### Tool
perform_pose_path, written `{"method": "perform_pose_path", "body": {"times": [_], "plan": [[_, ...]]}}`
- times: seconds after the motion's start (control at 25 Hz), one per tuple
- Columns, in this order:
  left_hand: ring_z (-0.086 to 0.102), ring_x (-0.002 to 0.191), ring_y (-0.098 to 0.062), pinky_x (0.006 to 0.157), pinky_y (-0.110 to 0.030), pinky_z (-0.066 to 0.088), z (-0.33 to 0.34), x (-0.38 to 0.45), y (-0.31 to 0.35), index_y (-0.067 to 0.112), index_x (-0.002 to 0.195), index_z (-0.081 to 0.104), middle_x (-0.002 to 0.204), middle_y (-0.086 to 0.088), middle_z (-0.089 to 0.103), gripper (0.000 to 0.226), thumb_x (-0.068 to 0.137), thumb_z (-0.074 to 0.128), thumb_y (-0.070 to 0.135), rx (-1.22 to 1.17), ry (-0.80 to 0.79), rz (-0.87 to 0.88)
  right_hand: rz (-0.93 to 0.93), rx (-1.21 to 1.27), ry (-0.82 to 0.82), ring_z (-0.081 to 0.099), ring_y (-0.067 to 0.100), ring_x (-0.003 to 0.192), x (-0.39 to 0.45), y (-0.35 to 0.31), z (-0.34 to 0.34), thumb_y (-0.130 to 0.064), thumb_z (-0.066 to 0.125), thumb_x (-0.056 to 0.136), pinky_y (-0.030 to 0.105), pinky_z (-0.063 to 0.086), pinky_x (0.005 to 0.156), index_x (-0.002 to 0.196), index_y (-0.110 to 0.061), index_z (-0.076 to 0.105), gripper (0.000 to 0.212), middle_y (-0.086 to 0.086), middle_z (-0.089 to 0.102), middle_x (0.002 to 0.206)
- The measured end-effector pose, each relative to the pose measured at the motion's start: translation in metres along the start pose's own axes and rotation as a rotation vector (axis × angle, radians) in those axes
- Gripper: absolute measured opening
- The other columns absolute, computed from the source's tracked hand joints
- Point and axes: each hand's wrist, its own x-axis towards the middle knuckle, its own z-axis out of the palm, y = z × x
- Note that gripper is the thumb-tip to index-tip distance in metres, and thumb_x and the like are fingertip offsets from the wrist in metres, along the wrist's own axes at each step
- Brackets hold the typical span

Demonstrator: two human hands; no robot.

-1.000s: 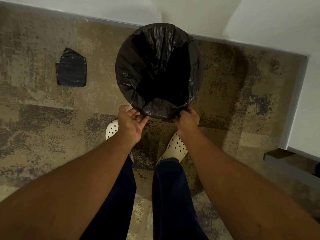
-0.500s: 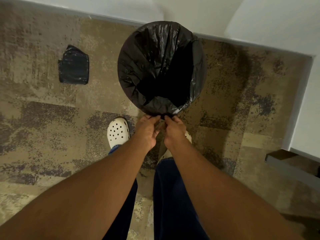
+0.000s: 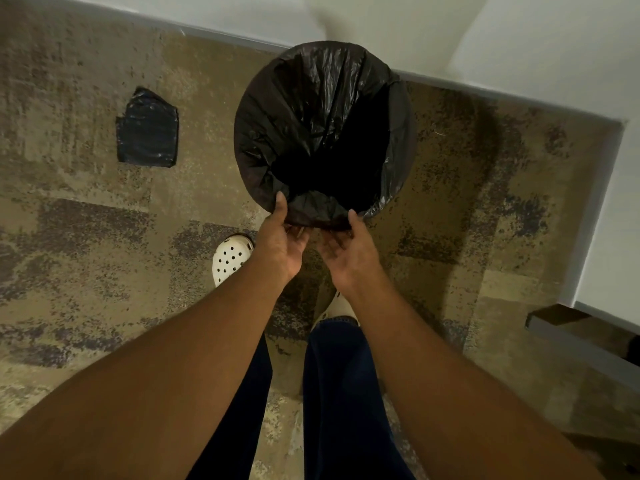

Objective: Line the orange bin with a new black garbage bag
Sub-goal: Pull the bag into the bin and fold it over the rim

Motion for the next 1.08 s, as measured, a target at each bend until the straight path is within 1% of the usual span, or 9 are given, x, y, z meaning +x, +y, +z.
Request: {"method": "perform_pose_path", "body": {"times": [0.24, 0.44, 0.56, 0.64, 0.68, 0.76, 0.84, 0.96, 1.08], "plan": [[0.062, 0.132, -0.029, 0.104, -0.038, 0.054, -0.004, 0.012, 0.015, 0.026, 0.152, 0.055, 0.146, -0.009, 0.064, 0.066, 0.108, 0.028, 0.068, -0.045, -0.011, -0.057, 0.014, -0.047, -0.019, 0.064, 0.033, 0.13, 0.007, 0.013, -0.008, -0.045, 0.047, 0.109, 0.043, 0.057, 0.096, 0.152, -0.012, 0.05, 0.054, 0.014, 0.063, 0.142], [0.068, 0.089, -0.024, 0.077, -0.037, 0.059, -0.011, 0.023, 0.047, 0.012, 0.108, 0.066, 0.1, -0.009, 0.067, 0.026, 0.112, 0.041, 0.018, 0.31, 0.245, -0.085, -0.093, -0.502, 0.186, 0.065, 0.035, 0.125, -0.003, -0.01, -0.022, -0.039, 0.043, 0.111, 0.048, 0.055, 0.099, 0.148, -0.015, 0.049, 0.045, 0.015, 0.066, 0.138], [0.061, 0.13, -0.038, 0.094, -0.034, 0.048, -0.016, 0.026, 0.08, 0.003, 0.144, 0.053, 0.146, -0.022, 0.056, 0.038, 0.109, 0.045, 0.017, 0.936, 0.54, 0.463, -0.624, -0.936, 0.454, 0.051, 0.034, 0.133, -0.005, -0.049, -0.017, -0.025, 0.058, 0.1, 0.037, 0.045, 0.095, 0.155, -0.014, 0.035, 0.061, 0.012, 0.04, 0.156], [0.05, 0.14, -0.039, 0.101, -0.035, 0.045, -0.004, 0.02, 0.103, 0.003, 0.151, 0.045, 0.155, -0.022, 0.045, 0.057, 0.103, 0.057, 0.032, 1.416, 0.411, 0.983, -0.787, -1.079, 0.414, 0.044, 0.033, 0.141, 0.002, -0.082, -0.002, -0.028, 0.072, 0.092, 0.035, 0.044, 0.1, 0.161, -0.019, 0.026, 0.084, 0.011, 0.029, 0.163], [0.046, 0.144, -0.04, 0.105, -0.041, 0.048, 0.007, 0.019, 0.114, 0.006, 0.155, 0.04, 0.16, -0.021, 0.04, 0.072, 0.1, 0.062, 0.046, 1.576, 0.3, 1.071, -0.788, -1.105, 0.374, 0.043, 0.033, 0.145, 0.007, -0.097, 0.008, -0.034, 0.078, 0.089, 0.036, 0.044, 0.103, 0.163, -0.022, 0.021, 0.095, 0.011, 0.027, 0.166], [0.044, 0.148, -0.044, 0.109, -0.052, 0.052, 0.038, 0.024, 0.128, 0.013, 0.166, 0.024, 0.168, -0.019, 0.028, 0.107, 0.087, 0.072, 0.067, 1.73, 0.194, 0.946, -0.738, -1.177, 0.335, 0.044, 0.032, 0.148, 0.018, -0.122, 0.026, -0.045, 0.084, 0.083, 0.038, 0.045, 0.108, 0.166, -0.024, 0.019, 0.108, 0.01, 0.034, 0.167], [0.051, 0.142, -0.047, 0.109, -0.057, 0.053, 0.066, 0.031, 0.137, 0.021, 0.17, 0.01, 0.167, -0.02, 0.029, 0.121, 0.082, 0.082, 0.063, 1.832, 0.17, 0.775, -0.708, -1.276, 0.333, 0.054, 0.031, 0.14, 0.03, -0.137, 0.035, -0.043, 0.085, 0.083, 0.037, 0.05, 0.104, 0.162, -0.02, 0.03, 0.099, 0.011, 0.052, 0.156], [0.057, 0.131, -0.052, 0.108, -0.058, 0.051, 0.071, 0.044, 0.15, 0.018, 0.168, 0.02, 0.152, -0.025, 0.044, 0.096, 0.092, 0.079, 0.025, 1.906, 0.134, 0.752, -0.724, -1.293, 0.343, 0.068, 0.029, 0.119, 0.045, -0.147, 0.03, -0.025, 0.074, 0.093, 0.027, 0.052, 0.088, 0.145, -0.015, 0.054, 0.057, 0.007, 0.067, 0.13], [0.055, 0.136, -0.05, 0.113, -0.056, 0.047, 0.053, 0.05, 0.158, 0.013, 0.167, 0.026, 0.151, -0.027, 0.051, 0.074, 0.101, 0.059, 0.006, 1.863, 0.041, 0.772, -0.674, -1.239, 0.214, 0.066, 0.024, 0.116, 0.05, -0.157, 0.014, -0.025, 0.067, 0.101, 0.032, 0.055, 0.094, 0.143, -0.015, 0.057, 0.045, 0.005, 0.066, 0.131]]}}
